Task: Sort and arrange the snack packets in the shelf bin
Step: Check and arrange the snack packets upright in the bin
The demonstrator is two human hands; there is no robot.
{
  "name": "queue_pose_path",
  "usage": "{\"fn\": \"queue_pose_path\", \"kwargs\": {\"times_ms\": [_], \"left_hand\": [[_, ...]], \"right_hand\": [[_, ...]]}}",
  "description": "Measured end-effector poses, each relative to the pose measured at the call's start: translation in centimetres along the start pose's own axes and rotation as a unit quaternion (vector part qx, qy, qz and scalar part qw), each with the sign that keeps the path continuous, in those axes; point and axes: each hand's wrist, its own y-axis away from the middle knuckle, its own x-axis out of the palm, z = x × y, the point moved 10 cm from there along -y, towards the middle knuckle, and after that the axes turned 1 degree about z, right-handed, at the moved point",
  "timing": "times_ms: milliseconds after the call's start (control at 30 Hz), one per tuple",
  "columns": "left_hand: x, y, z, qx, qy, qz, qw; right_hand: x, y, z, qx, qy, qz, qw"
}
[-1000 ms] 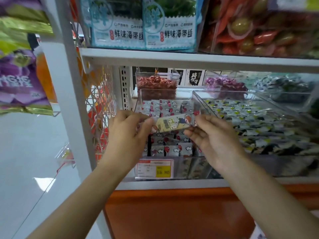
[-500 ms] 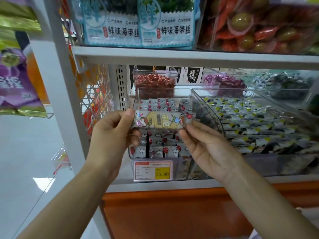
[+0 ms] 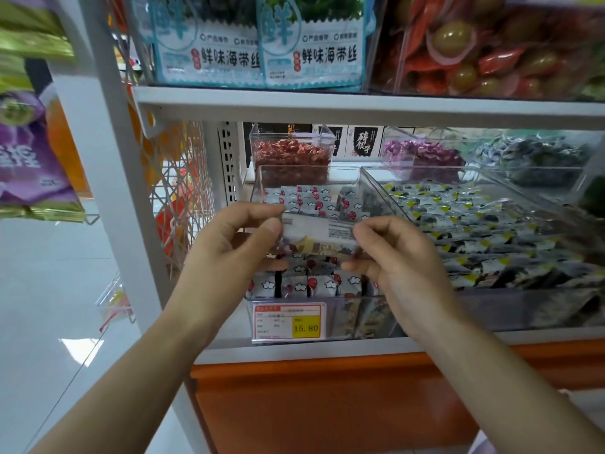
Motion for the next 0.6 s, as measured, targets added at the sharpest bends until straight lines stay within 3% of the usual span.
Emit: {"fn": "queue_pose_path", "kwargs": {"times_ms": [233, 433, 600], "left_hand": [[-0.3, 0.0, -0.2, 0.004, -0.078, 0.004, 0.997], [0.2, 0.0, -0.9, 0.026, -0.136, 0.028, 0.990], [0.8, 0.2, -0.5, 0.007, -0.155, 0.051, 0.987]], "right_hand": [[0.9, 0.1, 0.7, -0.030, 0.075, 0.044, 0.996], [0.5, 0.2, 1.5, -0.046, 0.090, 0.016, 0.995], [0.4, 0.4, 2.6, -0.100, 0.168, -0.009, 0.981]]}}
